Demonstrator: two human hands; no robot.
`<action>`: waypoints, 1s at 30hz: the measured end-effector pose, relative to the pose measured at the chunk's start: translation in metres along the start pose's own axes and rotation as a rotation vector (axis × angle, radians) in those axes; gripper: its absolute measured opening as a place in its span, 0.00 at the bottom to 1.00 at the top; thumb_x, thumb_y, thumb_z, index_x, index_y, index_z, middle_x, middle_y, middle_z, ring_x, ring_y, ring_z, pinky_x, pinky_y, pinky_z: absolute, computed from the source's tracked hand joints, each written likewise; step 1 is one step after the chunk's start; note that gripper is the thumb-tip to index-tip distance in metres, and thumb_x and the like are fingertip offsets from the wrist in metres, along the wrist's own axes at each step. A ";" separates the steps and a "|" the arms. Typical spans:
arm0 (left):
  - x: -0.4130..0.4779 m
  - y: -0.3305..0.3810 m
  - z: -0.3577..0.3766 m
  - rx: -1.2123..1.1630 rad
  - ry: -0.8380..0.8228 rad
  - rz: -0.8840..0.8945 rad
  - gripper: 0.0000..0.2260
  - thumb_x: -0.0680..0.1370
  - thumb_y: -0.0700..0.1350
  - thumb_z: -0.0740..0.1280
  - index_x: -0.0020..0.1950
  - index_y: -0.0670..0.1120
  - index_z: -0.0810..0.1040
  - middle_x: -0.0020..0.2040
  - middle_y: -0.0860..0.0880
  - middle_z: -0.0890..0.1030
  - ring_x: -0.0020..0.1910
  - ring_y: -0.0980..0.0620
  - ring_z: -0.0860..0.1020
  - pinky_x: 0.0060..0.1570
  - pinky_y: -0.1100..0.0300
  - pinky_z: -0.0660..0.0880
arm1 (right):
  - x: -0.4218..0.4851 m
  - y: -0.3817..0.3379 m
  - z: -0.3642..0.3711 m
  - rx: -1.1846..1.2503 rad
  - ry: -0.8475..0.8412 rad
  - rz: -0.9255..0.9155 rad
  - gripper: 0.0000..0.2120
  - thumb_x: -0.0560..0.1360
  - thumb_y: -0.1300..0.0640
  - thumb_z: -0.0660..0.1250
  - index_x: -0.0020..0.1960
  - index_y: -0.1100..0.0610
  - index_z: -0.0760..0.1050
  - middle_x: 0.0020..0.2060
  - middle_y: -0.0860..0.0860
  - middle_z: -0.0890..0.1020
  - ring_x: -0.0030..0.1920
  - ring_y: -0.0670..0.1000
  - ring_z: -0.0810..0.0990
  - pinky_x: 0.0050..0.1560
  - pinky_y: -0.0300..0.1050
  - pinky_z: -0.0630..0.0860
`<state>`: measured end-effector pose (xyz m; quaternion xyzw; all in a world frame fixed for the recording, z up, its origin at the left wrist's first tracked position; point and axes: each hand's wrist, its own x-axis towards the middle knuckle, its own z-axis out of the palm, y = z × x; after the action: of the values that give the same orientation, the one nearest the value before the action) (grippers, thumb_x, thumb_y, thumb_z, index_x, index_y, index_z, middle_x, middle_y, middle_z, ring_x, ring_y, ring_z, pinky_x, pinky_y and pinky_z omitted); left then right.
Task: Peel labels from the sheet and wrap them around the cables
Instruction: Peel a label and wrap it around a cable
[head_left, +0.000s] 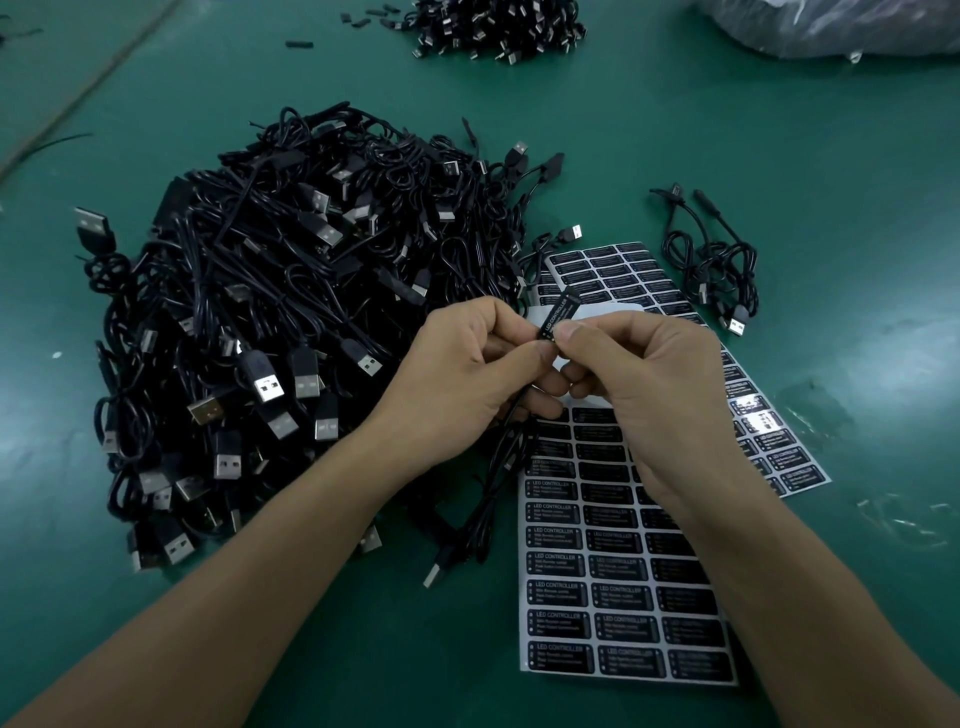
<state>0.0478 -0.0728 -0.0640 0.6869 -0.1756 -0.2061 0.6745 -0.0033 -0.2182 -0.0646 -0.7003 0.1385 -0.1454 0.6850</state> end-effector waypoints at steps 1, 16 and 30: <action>0.000 0.000 0.000 -0.001 0.000 0.000 0.05 0.80 0.38 0.68 0.46 0.41 0.75 0.37 0.44 0.86 0.33 0.49 0.85 0.29 0.66 0.76 | 0.000 0.000 0.000 -0.001 0.000 -0.001 0.06 0.75 0.60 0.74 0.39 0.59 0.83 0.29 0.51 0.82 0.31 0.46 0.79 0.35 0.36 0.77; 0.000 0.000 0.000 0.005 -0.006 0.009 0.05 0.80 0.39 0.69 0.46 0.41 0.75 0.37 0.45 0.86 0.33 0.50 0.85 0.30 0.65 0.77 | -0.002 -0.003 0.001 0.005 0.002 0.005 0.08 0.75 0.61 0.73 0.37 0.60 0.83 0.27 0.50 0.81 0.29 0.45 0.78 0.34 0.35 0.76; -0.001 -0.003 0.003 0.023 0.019 0.032 0.06 0.81 0.38 0.68 0.44 0.42 0.74 0.35 0.45 0.85 0.32 0.50 0.84 0.29 0.64 0.76 | -0.003 -0.003 0.006 -0.017 0.058 -0.011 0.09 0.73 0.62 0.73 0.34 0.59 0.81 0.25 0.49 0.80 0.27 0.44 0.77 0.32 0.35 0.75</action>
<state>0.0451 -0.0743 -0.0666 0.6937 -0.1825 -0.1867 0.6713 -0.0039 -0.2114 -0.0618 -0.7023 0.1556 -0.1679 0.6740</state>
